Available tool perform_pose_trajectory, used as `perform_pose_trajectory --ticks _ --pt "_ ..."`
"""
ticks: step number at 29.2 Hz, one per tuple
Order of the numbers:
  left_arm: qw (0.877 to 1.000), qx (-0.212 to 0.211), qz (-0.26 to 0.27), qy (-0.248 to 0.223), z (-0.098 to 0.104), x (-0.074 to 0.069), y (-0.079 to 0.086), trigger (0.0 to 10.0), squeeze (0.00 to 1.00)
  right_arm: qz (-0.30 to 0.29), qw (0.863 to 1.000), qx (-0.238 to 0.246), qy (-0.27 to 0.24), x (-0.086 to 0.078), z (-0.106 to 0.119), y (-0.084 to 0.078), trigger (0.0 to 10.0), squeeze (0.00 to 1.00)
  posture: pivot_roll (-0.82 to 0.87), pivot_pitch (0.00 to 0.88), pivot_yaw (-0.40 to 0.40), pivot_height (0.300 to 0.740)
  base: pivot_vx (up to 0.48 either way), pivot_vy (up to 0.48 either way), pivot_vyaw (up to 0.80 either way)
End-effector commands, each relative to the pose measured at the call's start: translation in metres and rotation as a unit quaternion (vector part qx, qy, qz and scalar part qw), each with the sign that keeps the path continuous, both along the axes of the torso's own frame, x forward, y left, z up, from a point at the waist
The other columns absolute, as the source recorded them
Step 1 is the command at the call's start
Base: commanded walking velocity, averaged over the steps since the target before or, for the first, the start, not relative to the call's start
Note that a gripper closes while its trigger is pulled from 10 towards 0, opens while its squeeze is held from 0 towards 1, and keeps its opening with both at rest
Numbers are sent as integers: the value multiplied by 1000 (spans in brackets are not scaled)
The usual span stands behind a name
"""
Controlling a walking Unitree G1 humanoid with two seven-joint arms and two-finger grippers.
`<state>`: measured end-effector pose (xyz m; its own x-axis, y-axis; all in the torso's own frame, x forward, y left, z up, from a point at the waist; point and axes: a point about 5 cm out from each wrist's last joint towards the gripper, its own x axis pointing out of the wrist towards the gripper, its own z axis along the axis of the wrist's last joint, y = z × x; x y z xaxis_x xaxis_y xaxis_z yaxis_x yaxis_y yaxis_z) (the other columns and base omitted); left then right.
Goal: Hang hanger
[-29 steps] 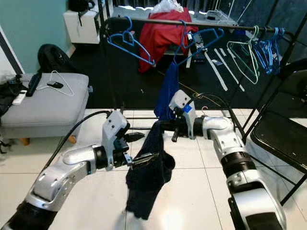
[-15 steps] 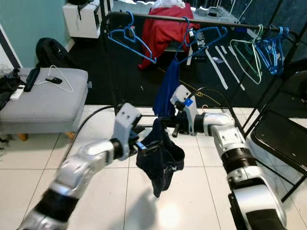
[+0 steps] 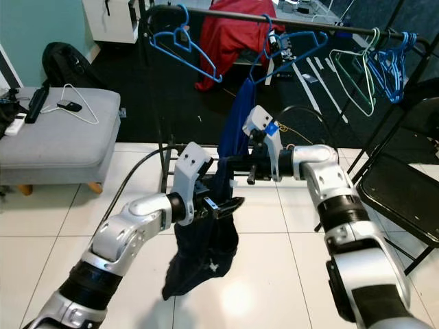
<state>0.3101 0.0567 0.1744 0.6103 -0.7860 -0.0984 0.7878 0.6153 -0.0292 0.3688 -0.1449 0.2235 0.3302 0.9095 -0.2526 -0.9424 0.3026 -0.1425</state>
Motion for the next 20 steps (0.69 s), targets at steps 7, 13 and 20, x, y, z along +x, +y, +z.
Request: perform_pose_trajectory --ticks 7,13,20 --pt "1000 25 -14 -3 -12 7 9 9882 0 31 999 12 8 0 14 2 0 0 -125 122 -153 740 0 0 0" --pt "999 36 -25 -3 -12 9 12 0 0 43 999 3 15 -2 15 0 0 0 -125 114 -159 740 0 0 0" --pt "998 42 -43 0 -14 7 15 0 0 57 998 -10 29 -4 13 -3 0 0 -120 103 -156 740 0 0 0"
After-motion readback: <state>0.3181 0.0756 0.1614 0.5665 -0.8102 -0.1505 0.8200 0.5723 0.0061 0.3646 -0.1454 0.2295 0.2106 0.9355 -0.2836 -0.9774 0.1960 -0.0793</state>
